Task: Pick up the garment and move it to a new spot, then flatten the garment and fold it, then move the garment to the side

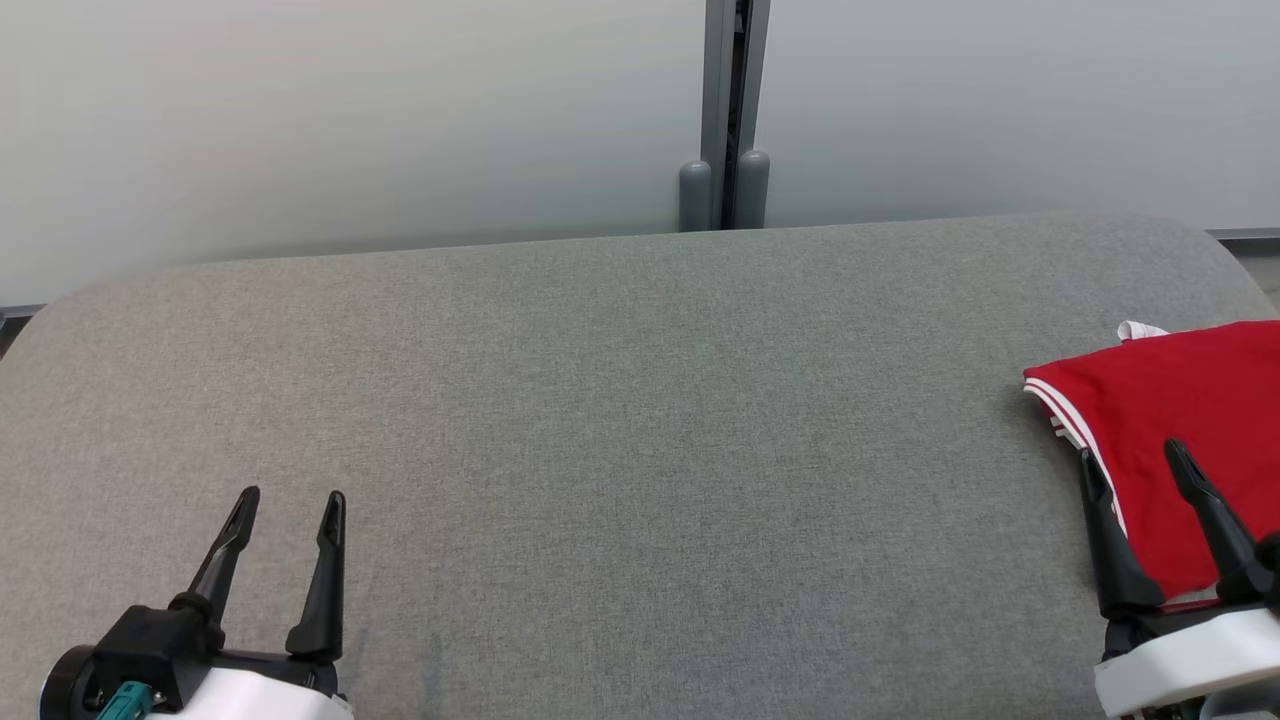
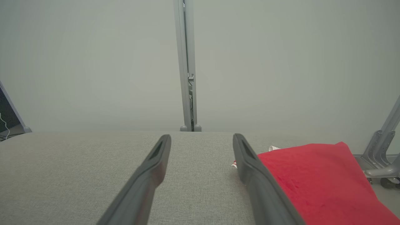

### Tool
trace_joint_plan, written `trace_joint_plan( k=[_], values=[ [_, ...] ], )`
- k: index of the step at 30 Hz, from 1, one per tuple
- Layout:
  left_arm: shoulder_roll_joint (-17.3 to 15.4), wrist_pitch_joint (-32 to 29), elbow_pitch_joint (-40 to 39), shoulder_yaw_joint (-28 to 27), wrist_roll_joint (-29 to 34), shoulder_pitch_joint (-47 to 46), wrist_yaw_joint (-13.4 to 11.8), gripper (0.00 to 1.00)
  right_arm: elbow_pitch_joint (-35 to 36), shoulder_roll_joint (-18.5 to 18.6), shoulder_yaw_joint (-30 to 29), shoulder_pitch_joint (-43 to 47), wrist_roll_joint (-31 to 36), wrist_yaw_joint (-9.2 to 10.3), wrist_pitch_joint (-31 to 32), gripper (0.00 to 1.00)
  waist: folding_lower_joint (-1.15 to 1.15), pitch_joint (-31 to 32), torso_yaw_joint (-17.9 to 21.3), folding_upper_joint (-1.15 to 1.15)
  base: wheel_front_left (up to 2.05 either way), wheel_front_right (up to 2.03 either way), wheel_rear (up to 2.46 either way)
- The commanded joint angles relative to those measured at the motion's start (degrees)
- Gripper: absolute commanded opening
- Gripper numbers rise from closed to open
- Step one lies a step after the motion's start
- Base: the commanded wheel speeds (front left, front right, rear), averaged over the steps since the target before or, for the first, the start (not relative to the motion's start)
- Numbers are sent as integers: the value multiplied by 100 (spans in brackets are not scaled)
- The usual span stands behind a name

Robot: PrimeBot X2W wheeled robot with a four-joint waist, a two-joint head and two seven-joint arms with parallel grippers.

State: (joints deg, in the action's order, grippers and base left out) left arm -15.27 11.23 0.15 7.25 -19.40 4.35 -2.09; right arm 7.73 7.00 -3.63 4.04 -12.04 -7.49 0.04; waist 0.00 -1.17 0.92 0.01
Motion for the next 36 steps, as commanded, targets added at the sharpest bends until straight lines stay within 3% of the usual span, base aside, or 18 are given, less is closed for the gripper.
trace_joint_plan(
  k=[1,36],
  values=[
    [-25,-5,-35,-9,-23,2,-36,100,25,-2,-41,35,-1,-2,20,100,0,2,3,-1,0,0,0],
    [-25,-90,-174,39,-122,103,-310,100,27,0,-44,88,-75,-2,93,100,0,128,17,-1,0,0,0]
  ],
)
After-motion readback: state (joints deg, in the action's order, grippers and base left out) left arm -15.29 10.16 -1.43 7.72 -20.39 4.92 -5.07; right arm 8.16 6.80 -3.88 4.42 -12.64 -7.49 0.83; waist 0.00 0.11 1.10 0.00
